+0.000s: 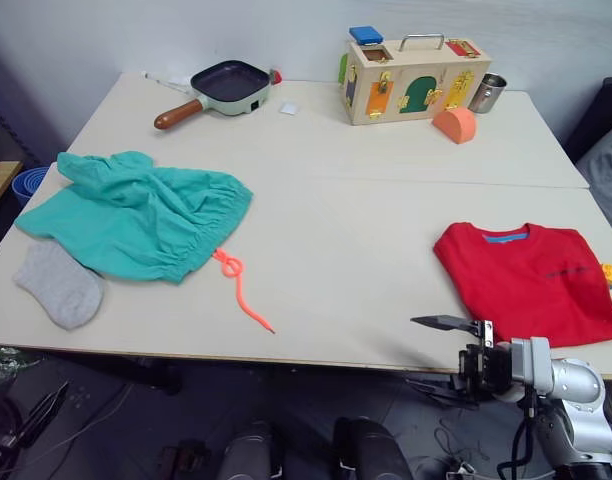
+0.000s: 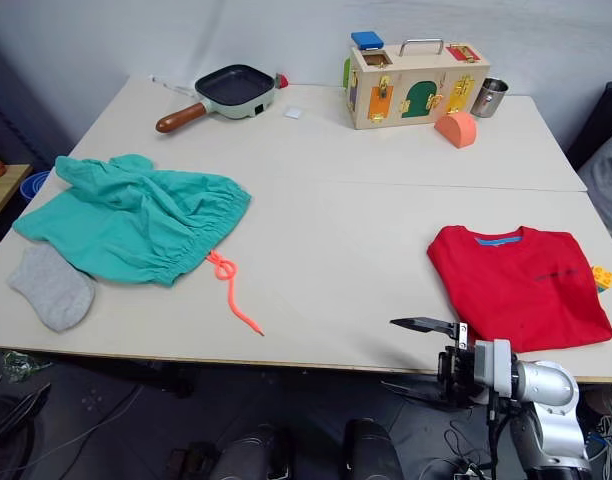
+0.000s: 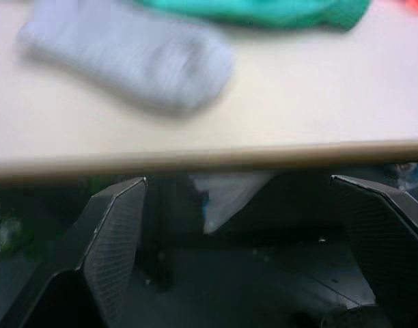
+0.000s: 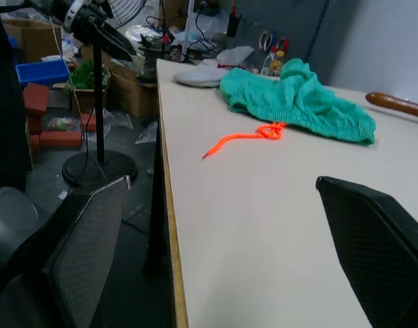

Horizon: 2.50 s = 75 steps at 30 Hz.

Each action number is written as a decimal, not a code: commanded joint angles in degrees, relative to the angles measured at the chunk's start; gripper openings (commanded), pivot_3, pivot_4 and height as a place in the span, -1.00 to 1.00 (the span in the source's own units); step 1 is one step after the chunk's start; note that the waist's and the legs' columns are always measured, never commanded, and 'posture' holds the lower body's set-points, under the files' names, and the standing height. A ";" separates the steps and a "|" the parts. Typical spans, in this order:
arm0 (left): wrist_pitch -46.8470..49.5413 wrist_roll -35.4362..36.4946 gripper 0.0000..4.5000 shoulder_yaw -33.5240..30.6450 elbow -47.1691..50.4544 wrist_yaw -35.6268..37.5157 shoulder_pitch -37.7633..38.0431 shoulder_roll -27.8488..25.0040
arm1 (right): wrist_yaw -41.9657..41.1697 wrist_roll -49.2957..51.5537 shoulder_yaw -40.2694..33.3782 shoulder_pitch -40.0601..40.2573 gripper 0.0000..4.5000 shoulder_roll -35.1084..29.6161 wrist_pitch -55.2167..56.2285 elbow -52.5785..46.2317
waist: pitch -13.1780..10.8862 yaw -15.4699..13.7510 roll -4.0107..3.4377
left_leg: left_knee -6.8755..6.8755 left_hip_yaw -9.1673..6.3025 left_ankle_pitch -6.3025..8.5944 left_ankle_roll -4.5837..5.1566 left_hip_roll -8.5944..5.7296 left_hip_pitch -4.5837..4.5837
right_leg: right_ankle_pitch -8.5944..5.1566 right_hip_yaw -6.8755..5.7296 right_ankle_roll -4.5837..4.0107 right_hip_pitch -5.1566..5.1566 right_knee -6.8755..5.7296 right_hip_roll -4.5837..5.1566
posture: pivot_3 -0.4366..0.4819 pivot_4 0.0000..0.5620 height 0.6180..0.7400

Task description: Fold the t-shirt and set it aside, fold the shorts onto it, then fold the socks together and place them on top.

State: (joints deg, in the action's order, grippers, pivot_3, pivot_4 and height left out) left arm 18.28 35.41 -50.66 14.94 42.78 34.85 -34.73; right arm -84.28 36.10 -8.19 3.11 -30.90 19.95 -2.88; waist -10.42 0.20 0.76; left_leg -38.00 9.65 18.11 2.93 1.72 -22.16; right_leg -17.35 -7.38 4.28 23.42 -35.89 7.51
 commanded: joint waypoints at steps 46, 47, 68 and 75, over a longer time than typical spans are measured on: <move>-6.03 -29.10 -0.98 65.95 -41.19 17.48 -87.54 19.15 | 15.75 -4.94 -1.88 6.20 1.00 -0.05 3.22 -10.58 | 0.13 -0.74 -0.04 | -0.40 0.46 -0.68 0.08 -0.04 -0.19 | 0.07 0.13 0.16 -0.01 -0.61 -0.29 | -0.05 -0.47 1.00; -4.31 -28.82 -0.98 66.22 -40.65 17.28 -87.29 20.54 | 16.12 -5.05 -1.94 6.49 1.00 -0.16 3.02 -10.87 | 0.12 -0.53 -0.02 | -0.41 0.45 -0.69 0.07 -0.02 -0.19 | 0.07 0.14 0.16 -0.02 -0.60 -0.30 | -0.05 -0.47 1.00; -18.14 -26.23 0.84 53.14 -22.31 28.90 -61.17 -9.37 | 22.71 -26.99 11.16 -16.10 1.00 -7.05 -5.67 2.70 | 0.12 1.07 -0.05 | -0.30 0.20 -0.84 -0.11 -0.01 -0.13 | -0.01 0.02 0.01 -0.01 -0.73 -0.08 | -0.05 -0.47 1.00; -23.89 -36.27 0.85 54.57 -30.84 15.87 -58.90 -9.30 | 26.81 -37.80 17.33 -28.75 0.92 -6.18 -4.12 17.06 | 0.12 0.87 -0.07 | -0.31 0.18 -0.84 -0.05 -0.07 -0.24 | -0.01 -0.06 0.01 0.04 -0.76 -0.01 | -0.05 -0.47 1.00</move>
State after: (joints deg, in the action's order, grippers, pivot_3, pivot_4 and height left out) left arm -4.67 3.16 3.20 -13.73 62.60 -23.84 -43.99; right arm -58.24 -0.70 8.92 -24.95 -37.22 14.97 13.08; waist -10.29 1.08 0.69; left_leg -38.30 9.81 17.27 2.88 1.64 -22.37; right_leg -17.36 -7.46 4.29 23.43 -36.68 7.50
